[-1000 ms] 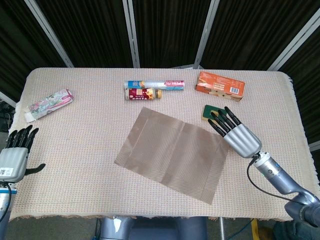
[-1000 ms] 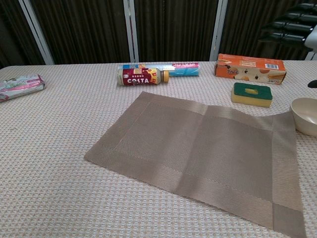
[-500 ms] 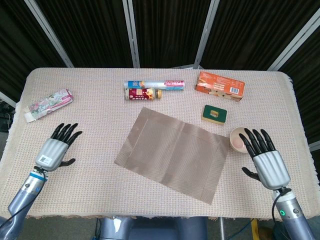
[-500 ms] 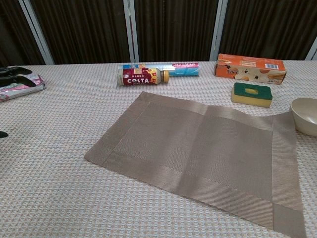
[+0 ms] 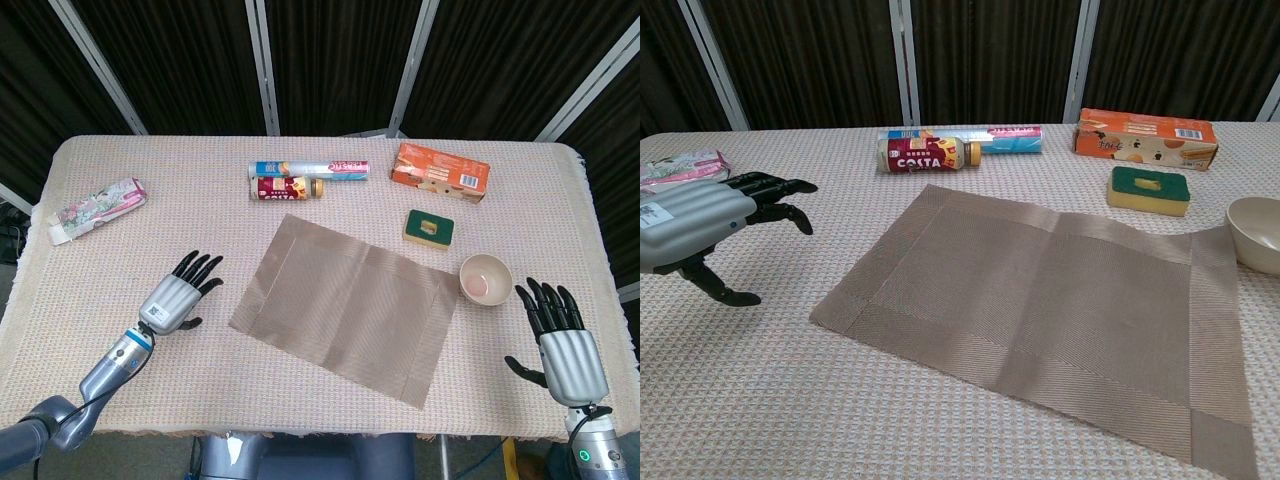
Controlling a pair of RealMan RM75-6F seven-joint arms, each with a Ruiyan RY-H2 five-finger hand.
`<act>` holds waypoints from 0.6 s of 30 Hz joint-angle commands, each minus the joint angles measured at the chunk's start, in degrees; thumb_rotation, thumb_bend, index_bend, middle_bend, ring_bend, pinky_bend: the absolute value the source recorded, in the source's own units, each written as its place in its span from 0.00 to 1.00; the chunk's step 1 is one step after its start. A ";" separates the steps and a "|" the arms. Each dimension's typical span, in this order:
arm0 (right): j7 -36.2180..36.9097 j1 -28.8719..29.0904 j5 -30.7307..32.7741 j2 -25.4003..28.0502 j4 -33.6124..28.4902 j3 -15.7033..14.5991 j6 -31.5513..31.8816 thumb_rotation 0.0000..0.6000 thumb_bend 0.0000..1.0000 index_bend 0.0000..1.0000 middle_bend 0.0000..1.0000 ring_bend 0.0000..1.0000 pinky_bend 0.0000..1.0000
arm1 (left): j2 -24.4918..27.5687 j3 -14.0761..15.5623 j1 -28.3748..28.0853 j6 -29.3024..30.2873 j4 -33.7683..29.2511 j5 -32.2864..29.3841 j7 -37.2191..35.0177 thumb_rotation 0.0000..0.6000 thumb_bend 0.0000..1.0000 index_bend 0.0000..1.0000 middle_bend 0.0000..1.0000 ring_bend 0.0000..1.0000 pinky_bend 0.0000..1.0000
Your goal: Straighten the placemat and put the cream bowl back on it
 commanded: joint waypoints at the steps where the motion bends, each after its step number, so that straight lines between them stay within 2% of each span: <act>1: 0.88 -0.09 0.25 -0.19 0.72 0.50 -0.79 1.00 0.00 0.00 0.00 0.00 0.00 | -2.94 0.06 -1.43 -0.67 2.52 0.21 -0.10 1.00 0.17 0.25 0.00 0.00 0.00; 14: 1.12 -0.44 0.30 -0.64 2.55 2.49 -1.69 1.00 0.00 0.00 0.00 0.00 0.00 | -8.94 0.67 -4.92 -2.17 8.17 0.75 2.44 1.00 0.18 0.25 0.00 0.00 0.00; 18: 0.51 -0.96 -0.15 -0.72 2.57 3.06 -0.88 1.00 0.00 0.00 0.00 0.00 0.00 | -9.33 0.54 -5.65 -1.93 8.12 0.53 2.48 1.00 0.22 0.26 0.00 0.00 0.00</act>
